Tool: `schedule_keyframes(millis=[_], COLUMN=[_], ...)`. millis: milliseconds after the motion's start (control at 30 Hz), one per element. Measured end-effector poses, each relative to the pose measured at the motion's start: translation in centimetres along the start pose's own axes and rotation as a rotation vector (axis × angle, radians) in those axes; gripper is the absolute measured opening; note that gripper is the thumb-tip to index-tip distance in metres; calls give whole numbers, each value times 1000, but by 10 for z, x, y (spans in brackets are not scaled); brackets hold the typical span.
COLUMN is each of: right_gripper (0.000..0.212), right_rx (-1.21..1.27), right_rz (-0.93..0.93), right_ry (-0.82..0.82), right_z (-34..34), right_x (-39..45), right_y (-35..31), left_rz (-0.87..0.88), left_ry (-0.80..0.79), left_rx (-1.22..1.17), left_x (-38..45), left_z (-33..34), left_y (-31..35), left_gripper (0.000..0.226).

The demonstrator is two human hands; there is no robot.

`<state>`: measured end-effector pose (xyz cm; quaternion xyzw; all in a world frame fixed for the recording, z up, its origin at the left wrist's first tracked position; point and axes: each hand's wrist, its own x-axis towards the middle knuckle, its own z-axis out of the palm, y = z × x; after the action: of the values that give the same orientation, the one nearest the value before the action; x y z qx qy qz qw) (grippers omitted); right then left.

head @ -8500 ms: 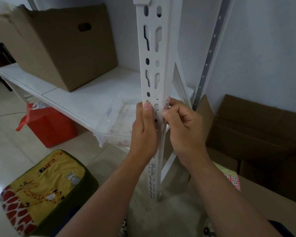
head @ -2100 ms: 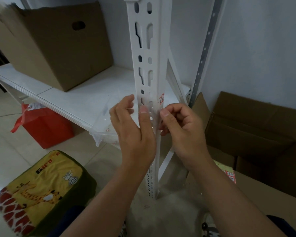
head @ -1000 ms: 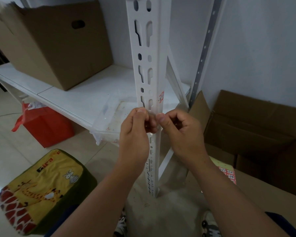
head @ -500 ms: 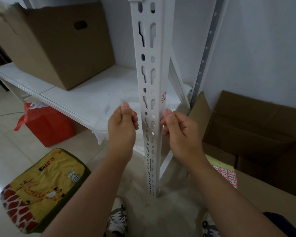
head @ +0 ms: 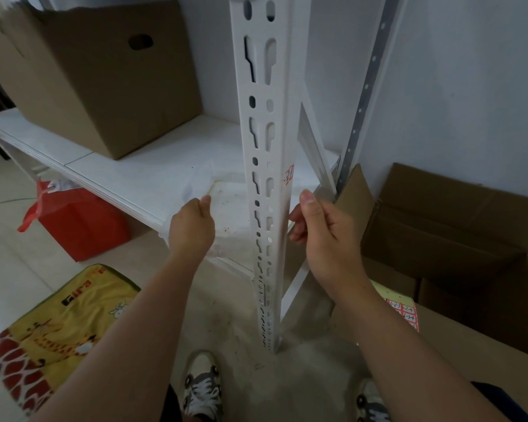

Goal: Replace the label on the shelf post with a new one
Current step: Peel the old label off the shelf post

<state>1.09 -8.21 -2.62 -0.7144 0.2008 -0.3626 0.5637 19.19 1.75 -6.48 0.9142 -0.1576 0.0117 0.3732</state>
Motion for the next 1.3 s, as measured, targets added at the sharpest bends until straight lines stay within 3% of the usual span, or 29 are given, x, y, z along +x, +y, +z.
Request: schedule_keyframes(millis=[133,233,300,433,533,633,767,833,1000,1133,1300], right_gripper=[53,56,58,63,47,19,7,16,13,31,38], right_rx=[21,31,18,-6,-37,-45,-9,9,126,246,346], right_rz=[1,14,25,2,-32,-31,-49,-68,-45,7,96], right_ry=[-7,-19,-26,-31,-29,-36,-21,-2,-71,-96,-119], right_z=[1,1,1,1,2,3,5,7,7,8,4], right_x=[-1,-3,-4,-5,-5,-3,-1,0,4,6,6], right_y=[-3,-3,-3,-4,-2,-3,-9,-16,-33,-36,-36], left_rz=[-11,-33,-26,-75,-27,-29,52,114,279,370,465], left_ry=[-67,-82,-16,-36,-60,-100,-37,-28,-56,-83,12], left_rx=[39,58,64,-106,-223,-345,-536,-597,-713,-780,-710], left_x=[4,2,3,2,1,-5,-20,-31,-63,-81,-90], left_z=[10,8,5,3,4,2,-11,-18,-25,-29,-28], left_y=[-5,-4,-2,6,6,13,39,49,68,87,105], left_gripper=[21,46,51,62,15,39,28,31,45,58,72])
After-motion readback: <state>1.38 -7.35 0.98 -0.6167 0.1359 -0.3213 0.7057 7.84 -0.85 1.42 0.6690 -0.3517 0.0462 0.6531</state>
